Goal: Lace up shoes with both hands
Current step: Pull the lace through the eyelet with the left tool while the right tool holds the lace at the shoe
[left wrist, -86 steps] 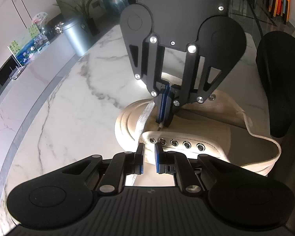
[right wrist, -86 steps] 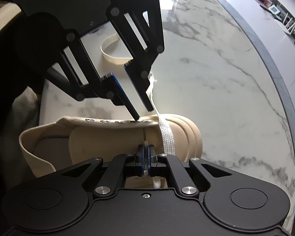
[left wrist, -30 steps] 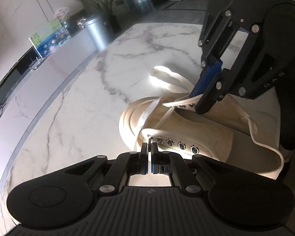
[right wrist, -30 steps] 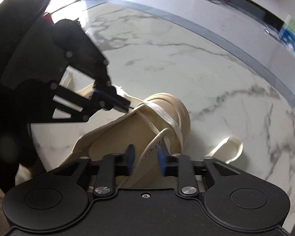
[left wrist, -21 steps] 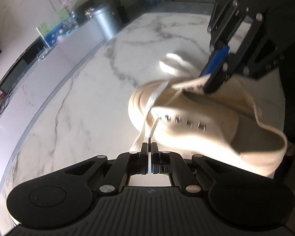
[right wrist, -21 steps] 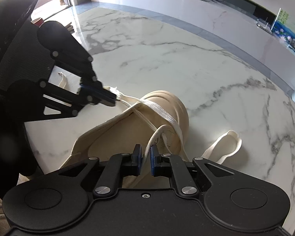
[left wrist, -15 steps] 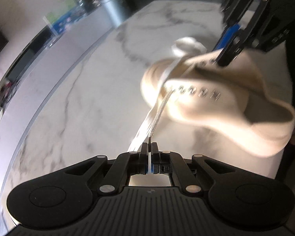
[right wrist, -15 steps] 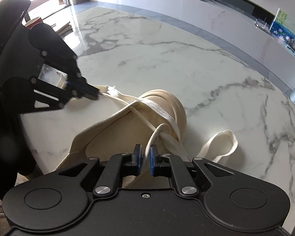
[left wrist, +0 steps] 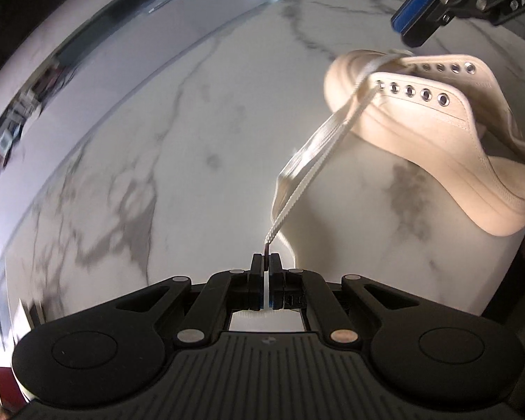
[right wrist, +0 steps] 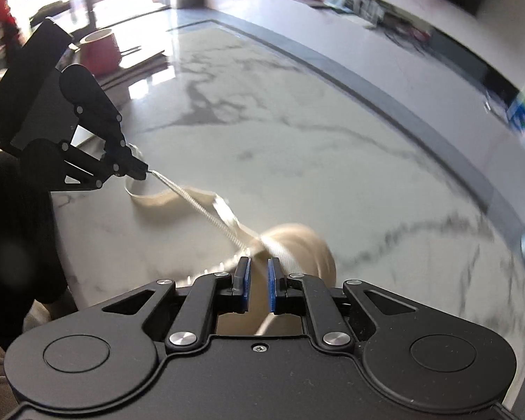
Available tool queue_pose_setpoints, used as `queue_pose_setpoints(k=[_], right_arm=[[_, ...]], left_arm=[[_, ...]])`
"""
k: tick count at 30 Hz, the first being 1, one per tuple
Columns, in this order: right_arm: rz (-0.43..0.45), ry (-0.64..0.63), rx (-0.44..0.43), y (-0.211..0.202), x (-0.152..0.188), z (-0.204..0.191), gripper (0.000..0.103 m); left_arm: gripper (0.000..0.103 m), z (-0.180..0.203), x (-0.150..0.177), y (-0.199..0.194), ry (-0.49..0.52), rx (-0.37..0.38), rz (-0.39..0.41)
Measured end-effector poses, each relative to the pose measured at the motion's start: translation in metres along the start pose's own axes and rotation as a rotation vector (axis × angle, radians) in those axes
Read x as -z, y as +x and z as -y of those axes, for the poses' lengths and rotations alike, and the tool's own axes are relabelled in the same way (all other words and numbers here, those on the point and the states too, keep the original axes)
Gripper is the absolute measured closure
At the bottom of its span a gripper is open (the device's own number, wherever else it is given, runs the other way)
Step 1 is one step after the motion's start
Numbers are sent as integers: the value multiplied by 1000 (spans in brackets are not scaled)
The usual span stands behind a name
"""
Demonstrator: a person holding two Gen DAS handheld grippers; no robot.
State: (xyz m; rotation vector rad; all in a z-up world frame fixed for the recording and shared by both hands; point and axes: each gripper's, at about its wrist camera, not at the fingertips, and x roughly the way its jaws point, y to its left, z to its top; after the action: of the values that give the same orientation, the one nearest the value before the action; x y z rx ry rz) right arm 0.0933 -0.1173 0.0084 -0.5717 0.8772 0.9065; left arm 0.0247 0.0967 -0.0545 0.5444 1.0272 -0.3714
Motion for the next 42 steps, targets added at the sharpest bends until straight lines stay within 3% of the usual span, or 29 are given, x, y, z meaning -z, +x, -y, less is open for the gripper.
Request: queue_pose_setpoints(k=[9,16,17,20,22,26,28,29,30,42], right_arm=[[-34,-73,-10,30,-21,-5,94],[-78,82,84,8,8,25,88],[-78,104,86,4,13,27,87],[-69,187,80,-13,31,24,69],[-62,230,69,-20,44,12,65],[-69,321,78,-12,57,4,66],[-70,353,74,-9,63,5,76],[-71,372,71,-7,66,5,91],[-62,387,54,-7,68,5,95],[-44,360,66,-8,69,-1,96]], left_arm=[[102,-20,22,-8,-83,-84,-55],[102,-31,23,-3,-91,-116,-60],[102,-31,23,-2,-91,-119,-61],[102,-33,23,0,-93,-134,-68],[102,-34,23,1,-91,-143,-76],[102,-35,25,-1,-85,-156,-99],[102,-34,27,-1,-81,-159,-115],[102,-34,28,0,-78,-160,-123],[102,-34,29,1,-76,-161,-131],[102,-47,30,40,-54,-173,-239]])
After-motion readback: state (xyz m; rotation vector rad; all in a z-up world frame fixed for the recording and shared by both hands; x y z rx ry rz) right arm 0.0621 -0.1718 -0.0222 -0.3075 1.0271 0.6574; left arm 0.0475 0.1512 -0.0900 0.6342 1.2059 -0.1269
